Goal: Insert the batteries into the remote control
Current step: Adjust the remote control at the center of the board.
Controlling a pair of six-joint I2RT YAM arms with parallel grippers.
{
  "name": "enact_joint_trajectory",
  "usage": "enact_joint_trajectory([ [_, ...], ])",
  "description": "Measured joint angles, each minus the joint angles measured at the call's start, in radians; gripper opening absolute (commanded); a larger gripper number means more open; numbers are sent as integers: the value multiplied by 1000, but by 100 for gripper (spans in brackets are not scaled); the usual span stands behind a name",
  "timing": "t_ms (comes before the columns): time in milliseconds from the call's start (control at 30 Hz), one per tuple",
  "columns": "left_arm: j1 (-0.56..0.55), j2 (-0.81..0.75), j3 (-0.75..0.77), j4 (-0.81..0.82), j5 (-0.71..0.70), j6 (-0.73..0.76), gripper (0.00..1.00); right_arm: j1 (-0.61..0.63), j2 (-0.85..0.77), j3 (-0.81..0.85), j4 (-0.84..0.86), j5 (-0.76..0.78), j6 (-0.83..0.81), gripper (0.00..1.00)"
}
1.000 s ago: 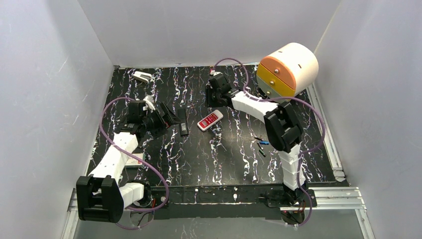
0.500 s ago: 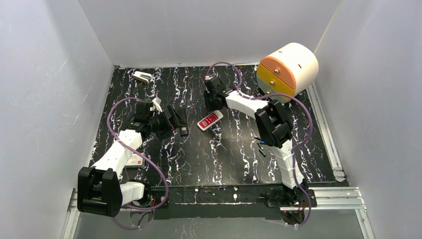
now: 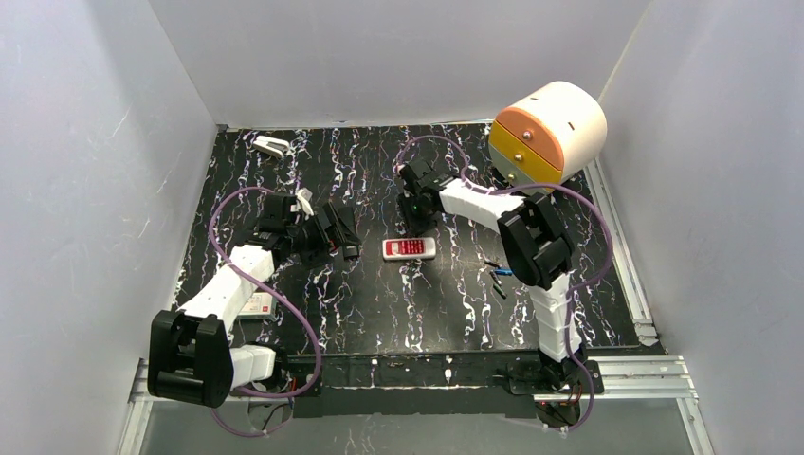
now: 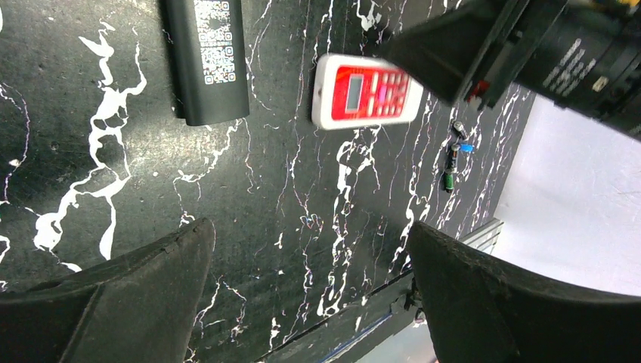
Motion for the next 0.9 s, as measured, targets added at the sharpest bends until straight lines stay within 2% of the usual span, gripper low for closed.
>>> enact_joint_trajectory([
  [133, -3, 0, 0, -2, -1, 4, 98, 10, -60, -77, -56, -47, 18, 45],
  [333, -3, 0, 0, -20, -19, 15, 98, 31, -114, -95, -113, -4, 16, 68],
  [500, -3, -4, 0, -53, -59, 29, 98, 32, -203, -156, -83, -50, -175, 84],
  [667, -3, -10, 9, -98, -113, 41, 98, 74, -229, -194, -97, -78, -391, 92],
  [900, -3, -9, 41, -168, -198, 47, 99, 105, -212, -208, -113, -126, -522, 92],
])
